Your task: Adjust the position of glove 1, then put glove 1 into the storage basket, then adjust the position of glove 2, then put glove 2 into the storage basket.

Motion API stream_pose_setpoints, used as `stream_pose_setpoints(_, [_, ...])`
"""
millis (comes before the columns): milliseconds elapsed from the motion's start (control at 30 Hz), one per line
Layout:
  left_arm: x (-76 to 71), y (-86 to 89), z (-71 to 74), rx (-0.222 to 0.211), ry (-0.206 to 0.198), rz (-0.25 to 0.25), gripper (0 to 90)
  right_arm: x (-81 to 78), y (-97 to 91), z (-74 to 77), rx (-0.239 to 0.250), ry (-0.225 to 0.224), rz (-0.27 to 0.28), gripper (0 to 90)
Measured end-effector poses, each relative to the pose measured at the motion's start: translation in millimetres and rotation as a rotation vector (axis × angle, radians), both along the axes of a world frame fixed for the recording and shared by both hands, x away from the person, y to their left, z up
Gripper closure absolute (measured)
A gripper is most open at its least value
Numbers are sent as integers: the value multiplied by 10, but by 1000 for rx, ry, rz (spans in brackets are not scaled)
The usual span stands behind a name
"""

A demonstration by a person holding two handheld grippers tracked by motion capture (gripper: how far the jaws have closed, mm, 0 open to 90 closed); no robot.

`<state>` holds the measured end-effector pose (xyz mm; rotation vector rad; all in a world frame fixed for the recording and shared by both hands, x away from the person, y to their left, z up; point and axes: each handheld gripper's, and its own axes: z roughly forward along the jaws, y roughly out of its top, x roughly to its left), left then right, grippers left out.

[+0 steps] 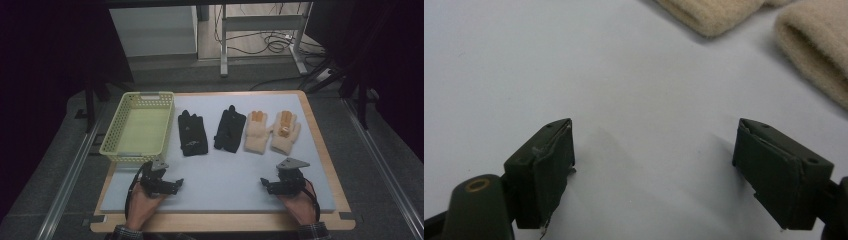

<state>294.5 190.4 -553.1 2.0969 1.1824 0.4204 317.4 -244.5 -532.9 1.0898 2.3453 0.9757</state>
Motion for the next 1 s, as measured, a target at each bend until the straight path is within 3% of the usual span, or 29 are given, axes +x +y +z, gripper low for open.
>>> stream_pose_setpoints(533, [-4, 3, 0, 1, -5, -1, 43, -2, 4, 10, 10, -2, -26, 191])
stream_pose_setpoints(700, [-5, 2, 0, 2, -6, -1, 44, 26, -6, 51, 43, 10, -36, 214])
stream_pose_setpoints(833, [-5, 4, 0, 2, -6, -1, 44, 55, 17, 96, 65, 31, -23, 214])
stream_pose_setpoints(900, [-5, 3, 0, 2, -6, -1, 44, 71, 56, 111, 46, 30, -14, 213])
stream_pose_setpoints(1000, [-6, 6, 1, 5, -5, -4, 44, 96, 93, 115, 55, 26, -5, 213])
